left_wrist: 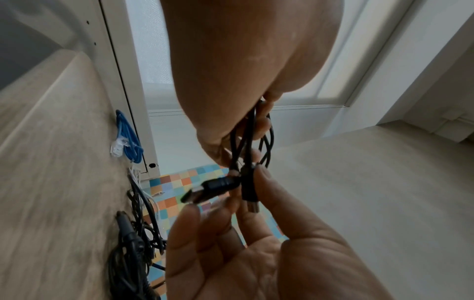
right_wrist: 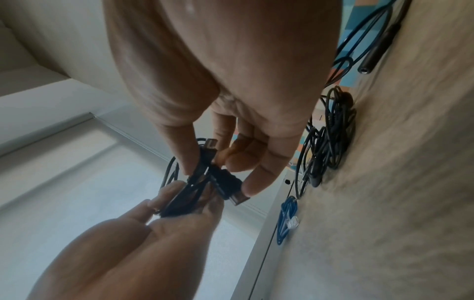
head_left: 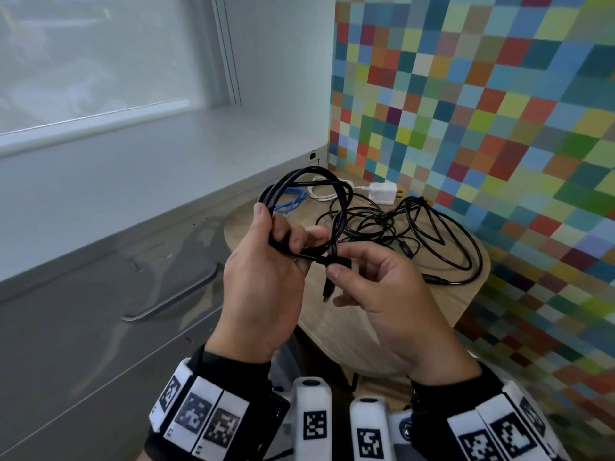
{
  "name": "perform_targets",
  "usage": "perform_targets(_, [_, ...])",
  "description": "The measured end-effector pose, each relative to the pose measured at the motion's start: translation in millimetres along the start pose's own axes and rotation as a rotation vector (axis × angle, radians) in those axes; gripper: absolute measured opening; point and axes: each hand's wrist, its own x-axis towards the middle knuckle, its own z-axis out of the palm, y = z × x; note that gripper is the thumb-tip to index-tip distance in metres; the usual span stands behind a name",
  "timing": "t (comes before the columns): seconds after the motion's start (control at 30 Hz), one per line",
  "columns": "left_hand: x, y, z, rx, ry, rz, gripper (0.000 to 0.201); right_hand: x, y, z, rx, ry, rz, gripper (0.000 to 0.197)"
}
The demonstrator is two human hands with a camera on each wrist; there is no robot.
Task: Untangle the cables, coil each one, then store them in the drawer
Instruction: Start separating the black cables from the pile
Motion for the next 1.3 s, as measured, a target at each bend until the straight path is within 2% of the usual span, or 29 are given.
perform_targets(0.1, [0,-2,0,0.144,0.021,0.009,0.042,1,0,-5,0.033,0.011,-0.004,0.022])
perform_targets(0.17, [0,-4,1,0.209,0.042,0.025,0.042,1,2,-7,0.038,0.012,-0.002,0.032])
perform_targets(0.27, [2,-5,0,0.131,0.061,0.022,0.041,2,2,-10,0.058,-0.001,0.003,0.045])
perform_targets(0.47, [5,-5,-1,0.059,0.028,0.001,0.04,3,-1,-16,0.056,0.005,-0.006,0.046])
perform_targets(0.63, [5,-4,-6,0.069,-0.063,-0.076,0.036,3,-3,-15,0.065,-0.039,0.011,0.068])
perform_targets(0.7, [8,-4,-10,0.184,-0.056,-0.082,0.031,4,-4,-16,0.066,-0.033,0.015,0.068])
perform_targets(0.8, [12,-1,-18,0.533,0.002,-0.066,0.02,7,-4,-18,0.073,-0.014,0.028,0.069])
perform_targets(0.87, [16,3,-23,0.64,0.013,-0.083,0.017,10,-5,-19,0.066,-0.023,0.046,0.07])
perform_targets(1.1, [32,21,-48,0.692,-0.007,-0.119,0.016,28,0,-8,0.074,-0.083,0.114,0.075])
perform_targets(1.3, [58,29,-83,0.67,0.159,-0.135,0.021,38,8,6,0.041,-0.199,0.183,0.079])
